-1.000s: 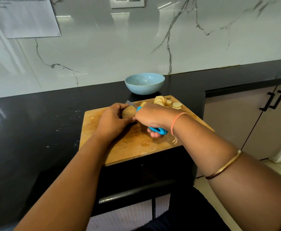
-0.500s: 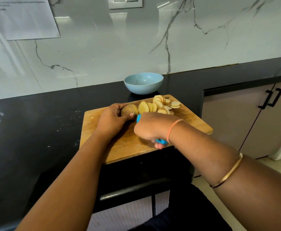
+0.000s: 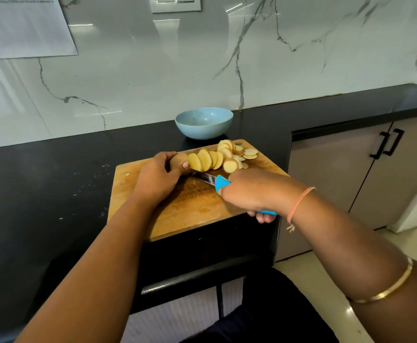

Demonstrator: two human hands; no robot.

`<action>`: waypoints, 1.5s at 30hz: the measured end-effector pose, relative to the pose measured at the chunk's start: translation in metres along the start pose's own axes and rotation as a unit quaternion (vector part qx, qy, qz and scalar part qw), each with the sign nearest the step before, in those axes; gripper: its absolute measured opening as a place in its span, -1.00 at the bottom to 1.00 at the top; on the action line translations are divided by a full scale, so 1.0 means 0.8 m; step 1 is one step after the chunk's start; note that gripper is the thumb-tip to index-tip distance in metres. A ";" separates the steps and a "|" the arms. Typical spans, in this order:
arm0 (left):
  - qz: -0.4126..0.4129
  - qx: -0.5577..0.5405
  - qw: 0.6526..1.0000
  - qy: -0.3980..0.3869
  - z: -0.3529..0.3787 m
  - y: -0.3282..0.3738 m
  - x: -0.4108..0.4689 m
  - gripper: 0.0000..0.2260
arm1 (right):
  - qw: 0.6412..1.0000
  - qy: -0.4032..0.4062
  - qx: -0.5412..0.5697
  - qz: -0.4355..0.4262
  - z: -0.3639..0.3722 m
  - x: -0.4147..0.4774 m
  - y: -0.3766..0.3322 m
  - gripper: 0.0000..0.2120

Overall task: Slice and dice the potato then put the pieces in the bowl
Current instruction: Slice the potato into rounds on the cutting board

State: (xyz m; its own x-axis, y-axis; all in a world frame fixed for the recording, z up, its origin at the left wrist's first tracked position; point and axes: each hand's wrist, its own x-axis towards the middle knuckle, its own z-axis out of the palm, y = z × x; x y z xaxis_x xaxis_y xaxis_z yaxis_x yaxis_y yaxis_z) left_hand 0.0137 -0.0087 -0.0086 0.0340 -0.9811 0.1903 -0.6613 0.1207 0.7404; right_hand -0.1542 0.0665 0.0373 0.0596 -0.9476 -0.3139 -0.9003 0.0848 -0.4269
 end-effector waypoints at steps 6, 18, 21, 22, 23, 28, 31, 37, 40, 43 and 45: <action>0.001 -0.037 0.998 -0.043 -0.005 -0.002 0.000 -0.56 | 0.988 0.114 0.083 -0.055 0.016 0.024 0.006 -0.69; 0.016 -0.082 0.996 -0.036 -0.006 -0.007 0.002 -0.62 | 0.957 0.029 0.287 -0.035 0.029 0.034 -0.018 -0.59; 0.015 -0.082 0.996 -0.032 -0.006 -0.008 0.002 -0.60 | 0.956 0.004 0.293 -0.014 0.028 0.035 -0.024 -0.60; 0.016 -0.080 0.996 -0.033 -0.006 -0.008 0.002 -0.60 | 0.956 -0.001 0.293 -0.008 0.028 0.034 -0.026 -0.61; 0.017 -0.078 0.996 -0.033 -0.006 -0.008 0.003 -0.59 | 0.956 -0.005 0.293 0.000 0.027 0.033 -0.028 -0.61; 0.018 -0.074 0.997 -0.024 -0.005 -0.009 0.004 -0.59 | 0.952 -0.013 0.306 0.028 0.028 0.035 -0.036 -0.60; 0.018 -0.080 0.996 -0.020 -0.006 -0.010 0.004 -0.59 | 0.950 -0.002 0.312 0.020 0.031 0.038 -0.039 -0.62; 0.017 -0.080 0.997 -0.015 -0.006 -0.010 0.003 -0.59 | 0.951 -0.004 0.309 0.027 0.029 0.038 -0.039 -0.61; 0.017 -0.082 0.996 -0.014 -0.005 -0.009 0.002 -0.58 | 0.960 -0.012 0.279 0.032 0.027 0.036 -0.038 -0.59; 0.014 -0.071 0.997 -0.009 -0.004 -0.007 0.004 -0.57 | 0.965 -0.033 0.255 0.057 0.020 0.032 -0.034 -0.52; 0.012 -0.071 0.997 -0.008 -0.003 -0.007 0.005 -0.56 | 0.960 -0.047 0.268 0.066 0.017 0.035 -0.033 -0.51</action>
State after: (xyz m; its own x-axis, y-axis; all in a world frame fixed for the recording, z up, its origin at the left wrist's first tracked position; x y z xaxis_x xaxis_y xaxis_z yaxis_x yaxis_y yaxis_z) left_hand 0.0192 -0.0130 -0.0104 0.0071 -0.9797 0.2002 -0.5496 0.1634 0.8193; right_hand -0.1230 0.0421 0.0277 0.0215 -0.8878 -0.4597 -0.5535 0.3724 -0.7450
